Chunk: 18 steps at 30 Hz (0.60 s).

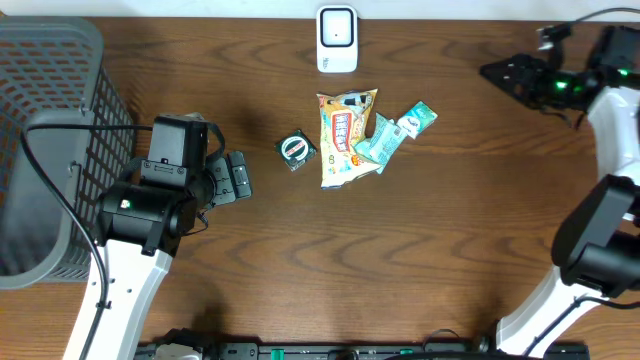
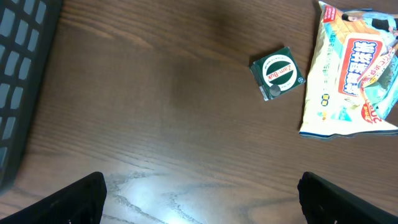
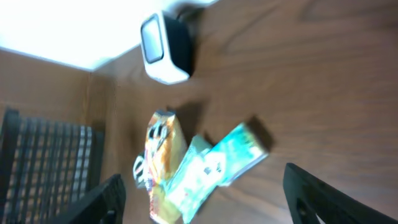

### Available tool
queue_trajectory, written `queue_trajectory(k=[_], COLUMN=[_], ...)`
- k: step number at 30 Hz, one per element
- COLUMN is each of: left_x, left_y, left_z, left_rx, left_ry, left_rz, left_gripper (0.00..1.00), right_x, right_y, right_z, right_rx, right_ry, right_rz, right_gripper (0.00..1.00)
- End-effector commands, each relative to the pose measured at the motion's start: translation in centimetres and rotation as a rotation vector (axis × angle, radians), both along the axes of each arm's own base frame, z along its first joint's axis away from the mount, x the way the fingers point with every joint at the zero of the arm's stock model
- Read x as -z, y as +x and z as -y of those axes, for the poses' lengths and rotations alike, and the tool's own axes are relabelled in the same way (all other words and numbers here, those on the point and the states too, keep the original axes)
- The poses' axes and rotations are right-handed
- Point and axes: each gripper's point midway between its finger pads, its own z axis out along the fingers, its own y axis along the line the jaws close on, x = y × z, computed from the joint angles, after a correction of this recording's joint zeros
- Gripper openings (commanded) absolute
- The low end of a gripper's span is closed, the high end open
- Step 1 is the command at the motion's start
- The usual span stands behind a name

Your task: Scan the item barcode

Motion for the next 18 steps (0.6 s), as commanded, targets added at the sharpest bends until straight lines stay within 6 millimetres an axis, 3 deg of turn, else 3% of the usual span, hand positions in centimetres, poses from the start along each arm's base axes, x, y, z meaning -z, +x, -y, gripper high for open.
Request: queue_trajectory(k=[1,5,7,12,18], left_x=[-0.3,-0.3,-0.3,-0.3,-0.3], left_y=[0.2,0.2,0.2,0.2,0.2], left_z=[0.0,0.0,0.0,0.0,0.0], left_rx=[-0.009,-0.009,-0.009,-0.009,-0.009], left_ry=[-0.008,-0.008,-0.008,-0.008,-0.008], left_rz=[0.007,0.007,0.007,0.007,0.007], left_gripper=[0.98,0.98,0.98,0.98,0.98], right_x=[3.5,5.5,5.6,5.3,4.7], right_y=[0.2,-0.1,0.0,0.6,1.4], right_z=[-1.7,-2.6,-4.0,-8.2,-10.1], right_rx=[0.115,0.260,0.261,0.192,0.163], right_ry=[-0.118,-0.214,-0.228,-0.257,-0.258], right_rz=[-0.191,-0.334,-0.339,-0.287,-0.225], right_gripper=[0.69,0.71,0.79,0.86,0.77])
